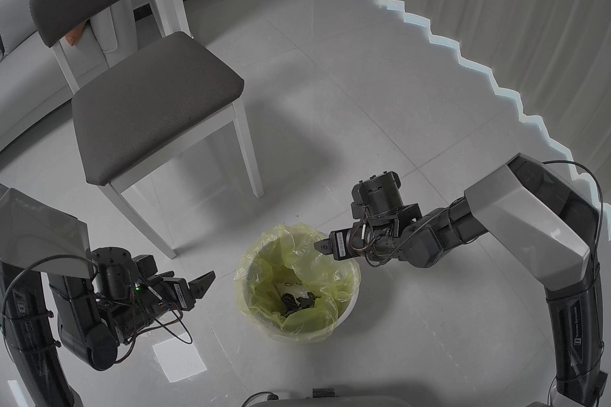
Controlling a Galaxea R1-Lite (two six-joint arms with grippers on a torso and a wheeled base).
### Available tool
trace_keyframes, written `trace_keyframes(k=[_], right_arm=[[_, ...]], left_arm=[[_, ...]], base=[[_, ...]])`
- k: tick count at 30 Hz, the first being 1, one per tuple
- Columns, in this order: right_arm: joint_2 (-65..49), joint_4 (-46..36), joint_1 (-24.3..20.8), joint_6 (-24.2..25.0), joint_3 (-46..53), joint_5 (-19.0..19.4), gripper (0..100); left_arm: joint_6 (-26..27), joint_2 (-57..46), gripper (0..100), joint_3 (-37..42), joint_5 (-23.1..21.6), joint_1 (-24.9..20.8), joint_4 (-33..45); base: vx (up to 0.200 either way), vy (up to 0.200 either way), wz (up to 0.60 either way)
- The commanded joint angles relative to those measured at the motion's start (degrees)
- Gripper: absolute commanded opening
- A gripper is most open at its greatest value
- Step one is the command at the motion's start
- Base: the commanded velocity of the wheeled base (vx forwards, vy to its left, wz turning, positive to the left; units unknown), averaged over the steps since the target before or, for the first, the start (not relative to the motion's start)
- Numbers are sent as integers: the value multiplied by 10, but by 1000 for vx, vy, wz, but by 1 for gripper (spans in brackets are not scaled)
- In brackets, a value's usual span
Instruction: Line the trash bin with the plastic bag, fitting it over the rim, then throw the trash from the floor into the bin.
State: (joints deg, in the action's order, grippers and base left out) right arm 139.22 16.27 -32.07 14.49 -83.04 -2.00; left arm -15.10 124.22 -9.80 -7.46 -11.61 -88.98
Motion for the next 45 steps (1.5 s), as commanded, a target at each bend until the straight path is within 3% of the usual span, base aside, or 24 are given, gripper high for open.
trace_keyframes(k=[1,14,15,45], right_arm=[[19,1,-4,-5,-16,6,100],[93,10,-13,-52,-96,15,100],[94,10,-14,-53,-97,15,0],[59,12,-13,-58,-57,10,0]], left_arm=[[0,4,100,0,0,0,-10],[-1,-1,100,15,2,2,-10],[-1,-1,100,16,2,2,-10],[-2,-1,100,18,2,7,-10]], base=[[0,0,0],[0,0,0],[0,0,0],[0,0,0]])
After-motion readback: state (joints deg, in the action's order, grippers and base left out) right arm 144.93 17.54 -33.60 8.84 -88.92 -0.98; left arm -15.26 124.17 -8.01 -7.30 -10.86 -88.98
